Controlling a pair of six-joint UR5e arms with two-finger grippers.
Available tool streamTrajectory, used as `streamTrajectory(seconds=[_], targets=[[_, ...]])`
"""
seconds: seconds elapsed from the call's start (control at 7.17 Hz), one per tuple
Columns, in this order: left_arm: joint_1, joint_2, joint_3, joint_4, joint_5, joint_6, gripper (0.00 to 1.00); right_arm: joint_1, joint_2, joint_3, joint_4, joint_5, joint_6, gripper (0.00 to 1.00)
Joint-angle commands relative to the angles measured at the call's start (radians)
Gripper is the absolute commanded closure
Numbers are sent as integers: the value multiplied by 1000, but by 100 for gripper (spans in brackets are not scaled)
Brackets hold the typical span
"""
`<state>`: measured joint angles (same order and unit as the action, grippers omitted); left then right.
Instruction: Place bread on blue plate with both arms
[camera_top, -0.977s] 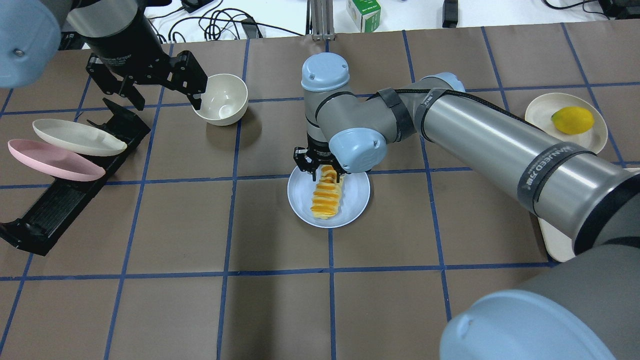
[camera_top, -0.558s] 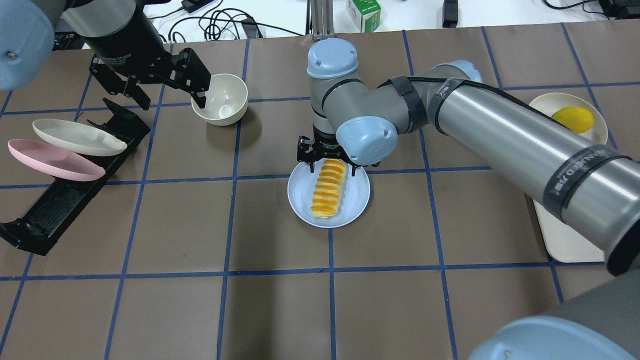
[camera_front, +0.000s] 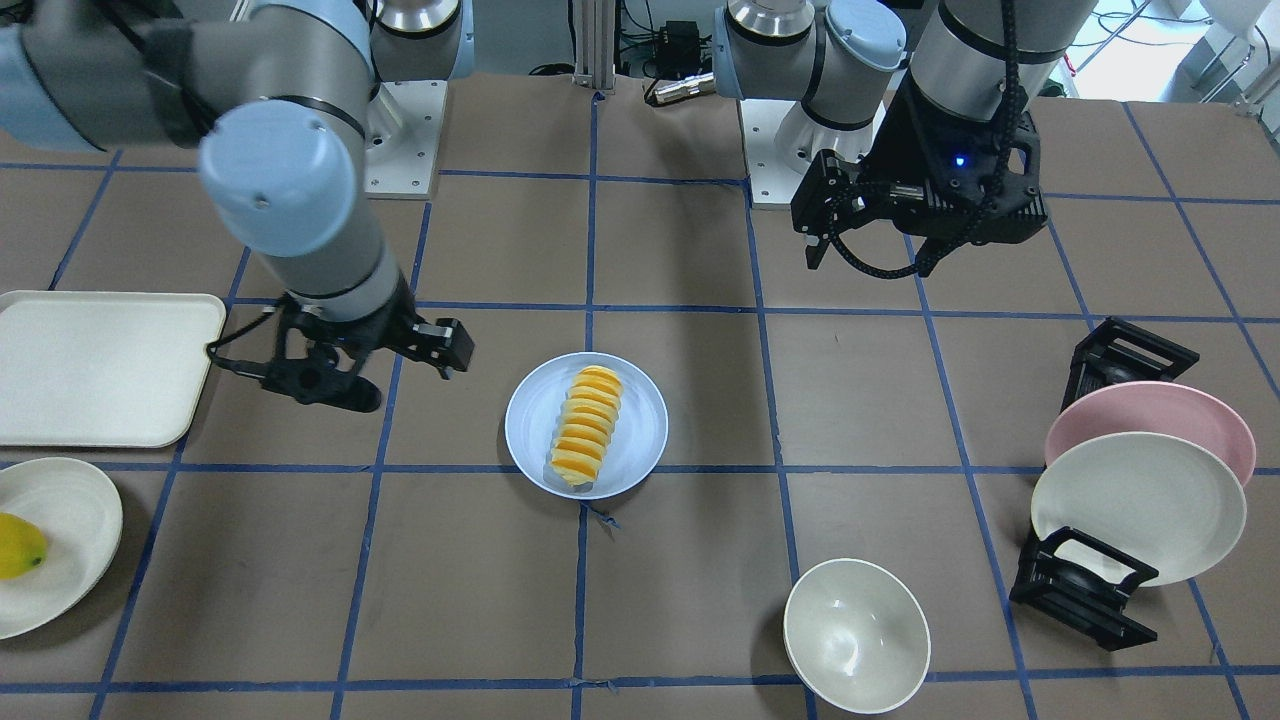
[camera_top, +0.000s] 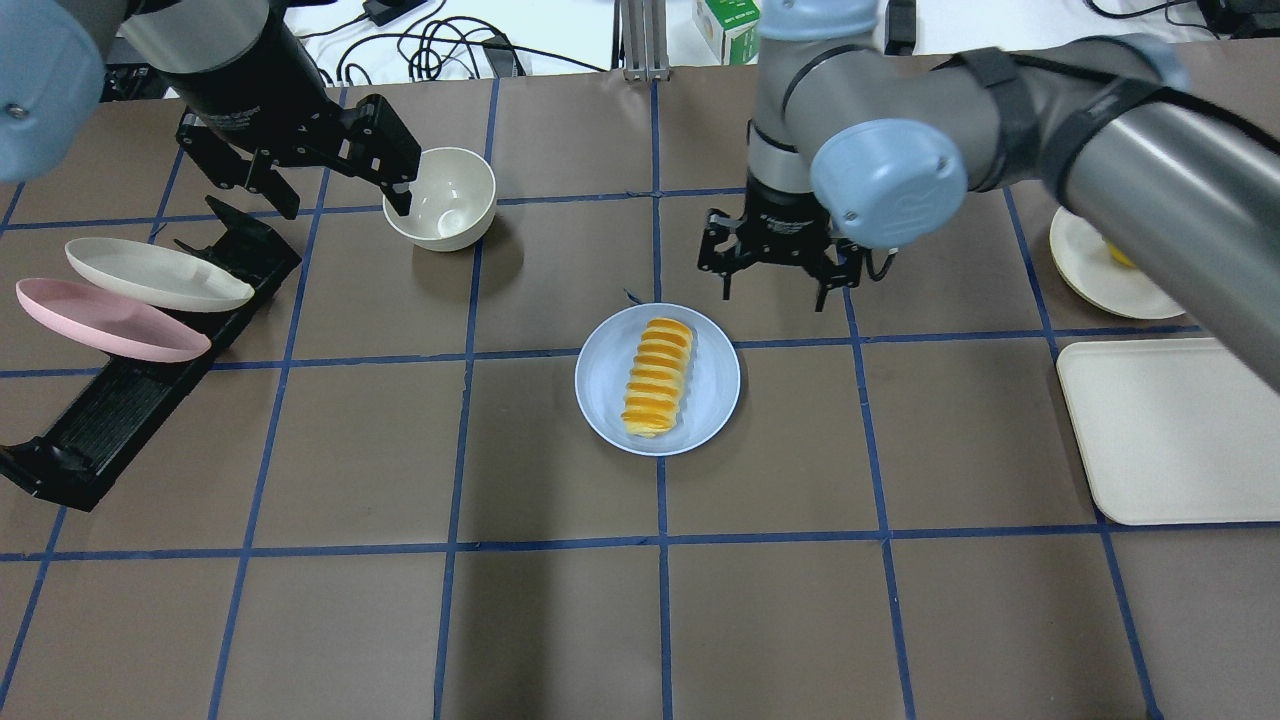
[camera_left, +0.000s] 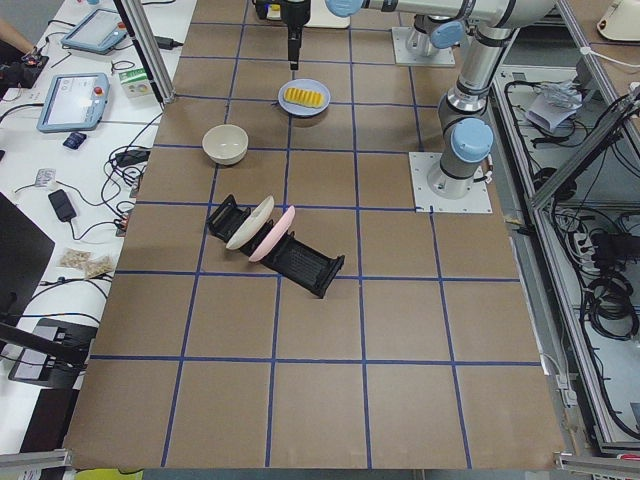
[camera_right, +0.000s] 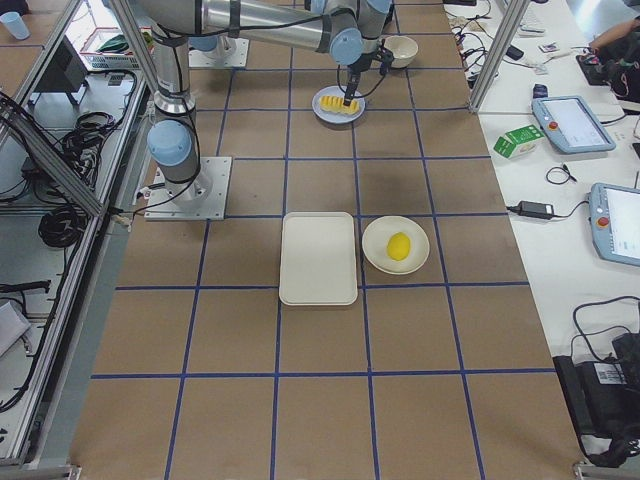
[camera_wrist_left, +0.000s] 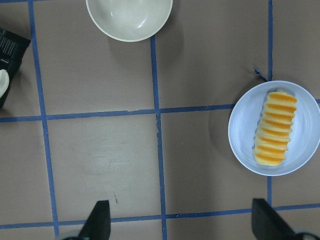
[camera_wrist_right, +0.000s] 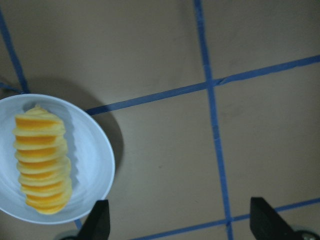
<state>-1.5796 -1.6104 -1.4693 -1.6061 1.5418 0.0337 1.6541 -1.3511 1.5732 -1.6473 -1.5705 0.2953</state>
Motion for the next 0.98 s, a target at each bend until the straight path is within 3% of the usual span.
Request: streamTrajectory(seconds=[0.0, 0.14, 0.56, 0.84], targets=[[3, -5, 4, 0, 1, 5, 0, -111, -81, 4, 46, 36, -154, 0], [0, -9, 4, 2, 21, 5, 0, -125, -88, 10, 61, 41, -229, 0], [-5, -3, 0, 3, 40, 3, 0, -123, -184, 11, 61, 11, -222, 0], [-5, -3, -3, 3, 38, 3, 0, -125, -207, 8, 76, -87, -194, 0]])
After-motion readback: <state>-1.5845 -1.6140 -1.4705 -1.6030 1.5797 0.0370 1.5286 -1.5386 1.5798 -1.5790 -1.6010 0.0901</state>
